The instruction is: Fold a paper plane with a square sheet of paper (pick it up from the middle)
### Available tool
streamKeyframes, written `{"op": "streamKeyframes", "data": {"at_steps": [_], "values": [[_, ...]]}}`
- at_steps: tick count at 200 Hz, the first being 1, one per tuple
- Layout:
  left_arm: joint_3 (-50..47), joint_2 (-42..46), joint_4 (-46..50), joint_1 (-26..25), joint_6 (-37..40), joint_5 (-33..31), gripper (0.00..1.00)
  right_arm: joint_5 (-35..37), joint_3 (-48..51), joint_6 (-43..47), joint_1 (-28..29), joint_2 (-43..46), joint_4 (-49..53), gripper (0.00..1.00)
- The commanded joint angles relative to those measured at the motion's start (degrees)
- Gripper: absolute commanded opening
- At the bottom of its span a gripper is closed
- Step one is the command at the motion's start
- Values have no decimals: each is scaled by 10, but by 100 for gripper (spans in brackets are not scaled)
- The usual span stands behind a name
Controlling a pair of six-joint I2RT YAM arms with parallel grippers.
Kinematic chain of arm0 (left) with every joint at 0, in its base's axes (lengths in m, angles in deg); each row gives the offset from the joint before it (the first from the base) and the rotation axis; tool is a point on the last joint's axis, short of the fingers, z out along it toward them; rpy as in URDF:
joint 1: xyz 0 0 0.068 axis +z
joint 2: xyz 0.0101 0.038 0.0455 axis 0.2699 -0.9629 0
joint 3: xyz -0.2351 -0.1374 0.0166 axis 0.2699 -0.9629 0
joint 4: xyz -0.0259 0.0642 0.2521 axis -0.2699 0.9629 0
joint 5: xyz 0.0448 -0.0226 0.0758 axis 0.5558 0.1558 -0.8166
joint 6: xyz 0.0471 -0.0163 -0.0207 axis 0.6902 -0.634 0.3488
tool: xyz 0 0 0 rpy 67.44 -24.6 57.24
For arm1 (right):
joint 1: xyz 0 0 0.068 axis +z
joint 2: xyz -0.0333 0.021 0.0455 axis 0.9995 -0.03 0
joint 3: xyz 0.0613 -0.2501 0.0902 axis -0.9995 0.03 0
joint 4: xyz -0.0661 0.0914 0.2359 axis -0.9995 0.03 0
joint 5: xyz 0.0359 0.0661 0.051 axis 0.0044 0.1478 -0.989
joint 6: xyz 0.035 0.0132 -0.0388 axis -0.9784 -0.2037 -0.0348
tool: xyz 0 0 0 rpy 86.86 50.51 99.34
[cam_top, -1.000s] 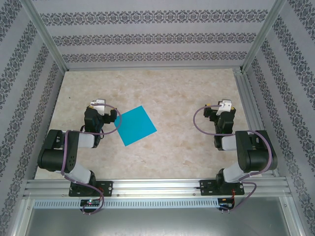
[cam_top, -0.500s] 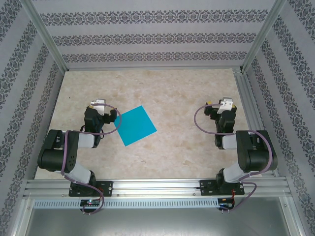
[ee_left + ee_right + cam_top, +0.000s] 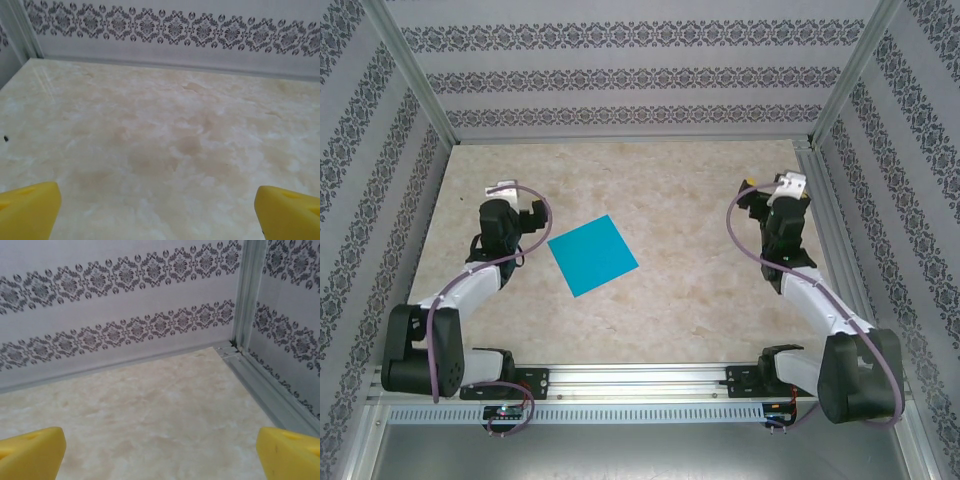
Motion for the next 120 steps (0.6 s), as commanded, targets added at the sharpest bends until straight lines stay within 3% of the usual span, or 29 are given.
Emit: {"op": "streamKeyframes", "data": {"at_steps": [1,24,46,83,120], "values": [[53,33,135,6,-97,21,100,-8,-70,-102,27,-15,229,98],[95,48,204,6,-165,59,100,-26,-131,-148,88,-70,292,98],[122,66,247,6,-212,89,100,20,-204,-152,190,-142,349,98],[205,69,385,6,-222,84,100,56,-340,-133,339,-290,426,98],[230,78,437,7,-204,97,100,84,-497,-69,445,-448,522,98]]}}
